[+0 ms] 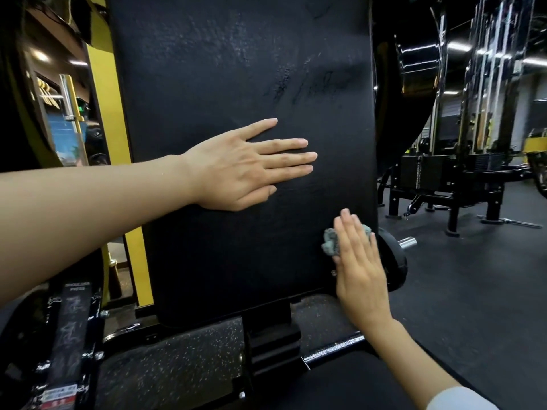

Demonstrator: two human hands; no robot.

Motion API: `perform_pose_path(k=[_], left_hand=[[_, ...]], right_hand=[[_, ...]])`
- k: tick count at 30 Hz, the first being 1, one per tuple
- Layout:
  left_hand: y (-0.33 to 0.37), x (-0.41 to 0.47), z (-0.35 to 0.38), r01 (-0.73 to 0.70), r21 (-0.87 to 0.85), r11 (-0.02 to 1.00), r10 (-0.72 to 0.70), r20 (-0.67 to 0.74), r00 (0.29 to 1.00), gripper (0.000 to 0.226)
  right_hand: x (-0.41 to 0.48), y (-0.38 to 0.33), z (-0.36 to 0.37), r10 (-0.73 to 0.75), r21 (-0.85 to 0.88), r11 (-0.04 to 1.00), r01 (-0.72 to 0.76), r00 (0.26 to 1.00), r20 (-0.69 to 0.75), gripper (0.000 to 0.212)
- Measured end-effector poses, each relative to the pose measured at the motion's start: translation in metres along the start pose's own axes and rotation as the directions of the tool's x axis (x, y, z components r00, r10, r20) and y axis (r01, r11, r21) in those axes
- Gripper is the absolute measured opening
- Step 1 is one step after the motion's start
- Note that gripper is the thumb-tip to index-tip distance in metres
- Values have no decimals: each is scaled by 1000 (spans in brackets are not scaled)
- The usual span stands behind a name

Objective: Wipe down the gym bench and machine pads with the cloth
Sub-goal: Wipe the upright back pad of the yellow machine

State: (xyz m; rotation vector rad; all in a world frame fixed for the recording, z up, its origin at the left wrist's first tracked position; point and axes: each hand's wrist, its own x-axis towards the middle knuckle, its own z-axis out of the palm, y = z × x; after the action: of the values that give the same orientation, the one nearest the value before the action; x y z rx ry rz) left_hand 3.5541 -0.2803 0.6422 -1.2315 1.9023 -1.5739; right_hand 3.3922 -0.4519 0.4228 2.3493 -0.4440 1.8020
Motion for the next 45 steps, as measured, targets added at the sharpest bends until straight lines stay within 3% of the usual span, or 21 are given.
perform_pose_path(k=[5, 9, 18, 24, 29, 38, 45], left_hand=[[1, 0, 1, 0, 20, 1000, -1, 12, 1000, 59], [2, 2, 2, -4, 23, 1000, 3, 11, 1000, 59], [3, 6, 3, 2, 13, 1000, -2, 9, 1000, 60], [5, 7, 3, 24, 15, 1000, -24, 14, 1000, 61], [9, 8, 4, 48, 25, 999, -48, 27, 998, 62], [26, 3, 4, 116, 11, 993, -117, 77, 990, 67], [50, -16, 1, 126, -35, 991, -122, 90, 988, 66]], right_hand=[[5, 11, 1, 148, 66, 987, -145, 988, -42, 53], [22, 12, 3, 328, 189, 935, -302, 936, -127, 49], [96, 10, -9, 239, 178, 960, -216, 964, -114, 51], [63, -9, -4, 206, 142, 970, -197, 977, -56, 51], [42, -24, -12, 192, 235, 950, -207, 978, 84, 52], [24, -43, -48, 229, 436, 845, -310, 946, 228, 46], [26, -49, -64, 307, 405, 824, -396, 913, 268, 38]])
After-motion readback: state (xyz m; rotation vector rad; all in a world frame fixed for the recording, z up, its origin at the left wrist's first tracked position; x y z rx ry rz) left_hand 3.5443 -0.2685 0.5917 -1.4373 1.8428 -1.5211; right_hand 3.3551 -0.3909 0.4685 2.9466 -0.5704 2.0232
